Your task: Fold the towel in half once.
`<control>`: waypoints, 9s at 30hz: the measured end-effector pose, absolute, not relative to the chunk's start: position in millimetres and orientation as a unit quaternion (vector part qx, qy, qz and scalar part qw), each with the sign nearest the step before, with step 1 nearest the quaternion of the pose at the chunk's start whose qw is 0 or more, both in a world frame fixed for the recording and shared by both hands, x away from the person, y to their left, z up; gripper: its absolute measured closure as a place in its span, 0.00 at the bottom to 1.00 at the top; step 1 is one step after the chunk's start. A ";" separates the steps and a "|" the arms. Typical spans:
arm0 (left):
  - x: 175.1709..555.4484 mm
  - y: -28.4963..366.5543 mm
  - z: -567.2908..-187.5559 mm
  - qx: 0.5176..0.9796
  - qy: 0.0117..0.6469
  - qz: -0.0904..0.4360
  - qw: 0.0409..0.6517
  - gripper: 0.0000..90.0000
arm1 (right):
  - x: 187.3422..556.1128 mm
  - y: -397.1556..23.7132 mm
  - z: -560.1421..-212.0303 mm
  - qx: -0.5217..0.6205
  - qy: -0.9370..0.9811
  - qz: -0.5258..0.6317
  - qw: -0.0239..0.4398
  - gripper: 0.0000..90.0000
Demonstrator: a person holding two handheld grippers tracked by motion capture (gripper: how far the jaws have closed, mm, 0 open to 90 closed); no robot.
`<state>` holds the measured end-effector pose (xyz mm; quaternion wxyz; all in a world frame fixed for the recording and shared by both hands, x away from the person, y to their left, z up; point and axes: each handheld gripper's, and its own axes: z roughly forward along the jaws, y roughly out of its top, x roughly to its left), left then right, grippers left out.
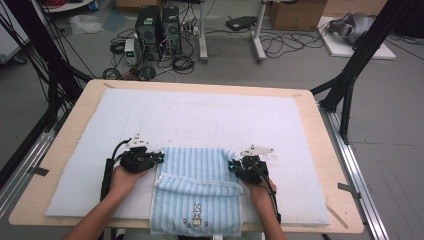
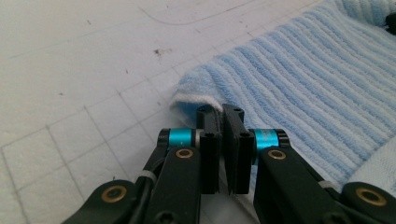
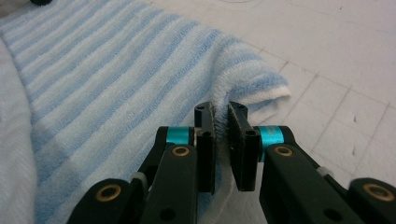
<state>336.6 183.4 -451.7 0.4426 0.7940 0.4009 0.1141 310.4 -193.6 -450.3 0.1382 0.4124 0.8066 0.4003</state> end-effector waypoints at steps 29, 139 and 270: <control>405.4 188.8 -442.4 0.760 0.438 0.133 0.462 0.95 | 366.8 -178.6 -440.9 0.447 0.779 0.403 0.177 0.91; 255.8 199.9 -443.3 0.788 0.307 0.100 0.525 0.88 | 241.5 -208.3 -424.6 0.375 0.799 0.453 0.127 0.88; 379.4 221.9 -418.7 0.725 0.367 0.137 0.566 0.18 | 349.5 -222.7 -417.9 0.402 0.783 0.438 0.180 0.20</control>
